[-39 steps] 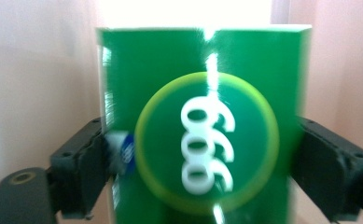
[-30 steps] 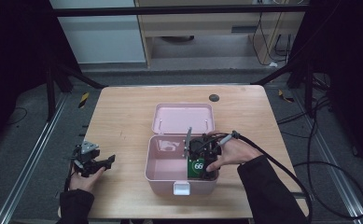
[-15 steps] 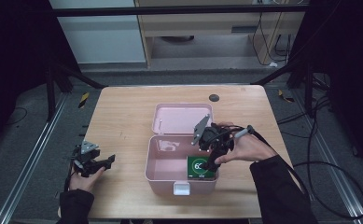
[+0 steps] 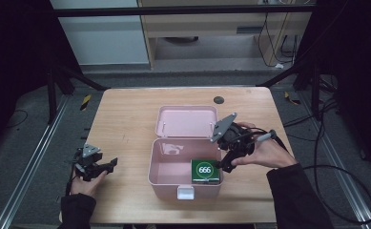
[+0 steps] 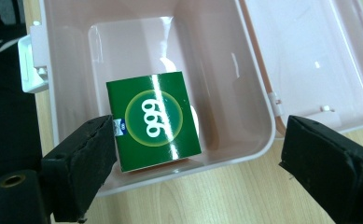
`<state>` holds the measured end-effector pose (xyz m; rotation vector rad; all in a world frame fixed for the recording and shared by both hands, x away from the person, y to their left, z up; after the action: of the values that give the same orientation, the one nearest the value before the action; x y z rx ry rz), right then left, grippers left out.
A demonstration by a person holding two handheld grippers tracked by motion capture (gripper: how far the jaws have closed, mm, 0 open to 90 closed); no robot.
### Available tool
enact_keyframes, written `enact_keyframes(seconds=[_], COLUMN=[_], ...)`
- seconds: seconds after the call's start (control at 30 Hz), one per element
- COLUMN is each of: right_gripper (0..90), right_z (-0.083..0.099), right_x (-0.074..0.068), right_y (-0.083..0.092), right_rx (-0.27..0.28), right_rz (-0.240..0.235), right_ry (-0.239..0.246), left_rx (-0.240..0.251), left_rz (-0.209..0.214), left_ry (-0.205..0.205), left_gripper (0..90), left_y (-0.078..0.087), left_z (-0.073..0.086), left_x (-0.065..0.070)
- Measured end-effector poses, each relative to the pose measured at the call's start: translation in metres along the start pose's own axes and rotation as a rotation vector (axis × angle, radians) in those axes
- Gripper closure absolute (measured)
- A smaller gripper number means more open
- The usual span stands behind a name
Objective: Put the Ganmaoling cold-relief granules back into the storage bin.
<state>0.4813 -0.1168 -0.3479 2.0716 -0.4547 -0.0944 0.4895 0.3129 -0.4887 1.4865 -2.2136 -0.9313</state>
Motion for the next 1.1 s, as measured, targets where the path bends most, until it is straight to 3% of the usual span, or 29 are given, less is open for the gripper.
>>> enact_keyframes(seconds=[0.27,0.63,0.83,0.87,0.9,0.93,1.1], right_gripper=[13.3,10.2,8.5,8.5,7.1,6.8,5.9], right_z=[0.019,0.066,0.099,0.099,0.112,0.116,0.144], right_x=[0.005,0.012,0.020,0.020,0.024,0.025,0.033], right_y=[0.008,0.014,0.001,0.001,-0.007,-0.010,-0.029], right_rx=[0.109,0.249,0.315,0.315,0.317,0.319,0.342], right_rz=[0.042,0.145,0.232,0.232,0.279,0.295,0.336], right_ry=[-0.060,-0.199,-0.321,-0.321,-0.370,-0.390,-0.516], left_rx=[0.003,0.010,0.014,0.014,0.011,0.011,0.012], left_rz=[0.001,0.006,0.009,0.009,0.011,0.011,0.017], left_ry=[0.003,0.009,0.010,0.010,0.009,0.009,0.013], left_gripper=[31.9,32.4,33.0,33.3,33.5,33.8,34.9], left_y=[0.000,0.000,0.000,0.000,0.000,0.000,-0.001], left_z=[0.000,0.000,0.000,0.000,0.000,0.000,0.001], left_x=[0.000,0.001,0.001,0.001,0.002,0.002,0.003])
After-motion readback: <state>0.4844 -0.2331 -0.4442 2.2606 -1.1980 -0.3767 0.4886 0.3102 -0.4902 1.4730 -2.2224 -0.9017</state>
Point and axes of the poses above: each handheld gripper's, and its own axes: y roughly backward along the jaws, z roughly out of its underside, x roughly to its right, the point moved 3 cm from there along -y, roughly forward along the jaws, and after that the axes turned 6 degrees about -y, right-handed, at the moved point
